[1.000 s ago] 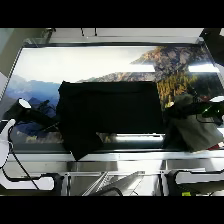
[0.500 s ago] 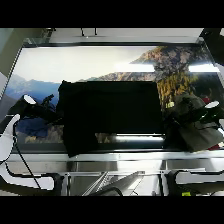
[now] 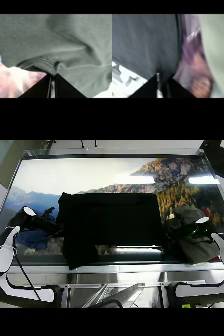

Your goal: Fold the shirts.

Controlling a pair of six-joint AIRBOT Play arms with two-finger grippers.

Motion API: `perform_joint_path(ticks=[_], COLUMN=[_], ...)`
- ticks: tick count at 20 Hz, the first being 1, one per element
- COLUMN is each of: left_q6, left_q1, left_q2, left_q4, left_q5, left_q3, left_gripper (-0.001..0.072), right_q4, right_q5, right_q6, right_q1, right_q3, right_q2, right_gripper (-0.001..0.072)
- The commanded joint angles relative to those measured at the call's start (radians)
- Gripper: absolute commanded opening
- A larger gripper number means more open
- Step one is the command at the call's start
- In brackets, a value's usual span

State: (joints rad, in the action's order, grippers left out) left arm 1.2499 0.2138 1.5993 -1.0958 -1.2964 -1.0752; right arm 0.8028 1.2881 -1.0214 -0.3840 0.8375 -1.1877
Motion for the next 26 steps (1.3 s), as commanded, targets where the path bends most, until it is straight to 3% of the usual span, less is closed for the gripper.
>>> perform_joint_path(ticks=[1,5,9,12,14,16,18,22,26], left_q6=[-0.023,-0.064,-0.185,-0.211,-0.21,-0.173,-0.121,-0.026,0.001], left_q1=[0.011,0.066,0.178,0.338,0.47,0.521,0.454,0.186,-0.08], left_q2=[-0.053,-0.241,-0.509,-0.695,-0.78,-0.801,-0.77,-0.681,-0.546], left_q4=[0.046,0.115,0.564,0.916,1.019,0.981,0.864,0.433,0.17], left_q5=[-0.032,-0.092,-0.185,-0.179,-0.178,-0.158,-0.145,-0.196,-0.254], left_q3=[-0.002,-0.034,-0.232,-0.447,-0.597,-0.743,-0.85,-0.911,-0.866], left_gripper=[0.0019,0.0018,0.0018,0.0018,0.0019,0.0018,0.0018,0.0018,0.0018], right_q4=[-0.161,-0.206,-0.344,-0.344,-0.34,-0.272,-0.206,-0.231,-0.363], right_q5=[0.037,0.056,0.036,-0.039,-0.116,-0.186,-0.182,-0.053,0.026], right_q6=[0.08,0.079,0.095,0.095,0.095,0.094,0.093,0.091,0.153], right_q1=[0.007,-0.008,-0.104,-0.175,-0.185,-0.188,-0.188,-0.188,-0.179], right_q3=[0.03,0.179,0.472,0.723,0.831,0.919,0.972,0.917,0.645], right_q2=[0.052,0.201,0.415,0.554,0.621,0.669,0.681,0.604,0.474], right_gripper=[0.0019,0.0019,0.0019,0.0019,0.0019,0.002,0.002,0.0017,0.0017])
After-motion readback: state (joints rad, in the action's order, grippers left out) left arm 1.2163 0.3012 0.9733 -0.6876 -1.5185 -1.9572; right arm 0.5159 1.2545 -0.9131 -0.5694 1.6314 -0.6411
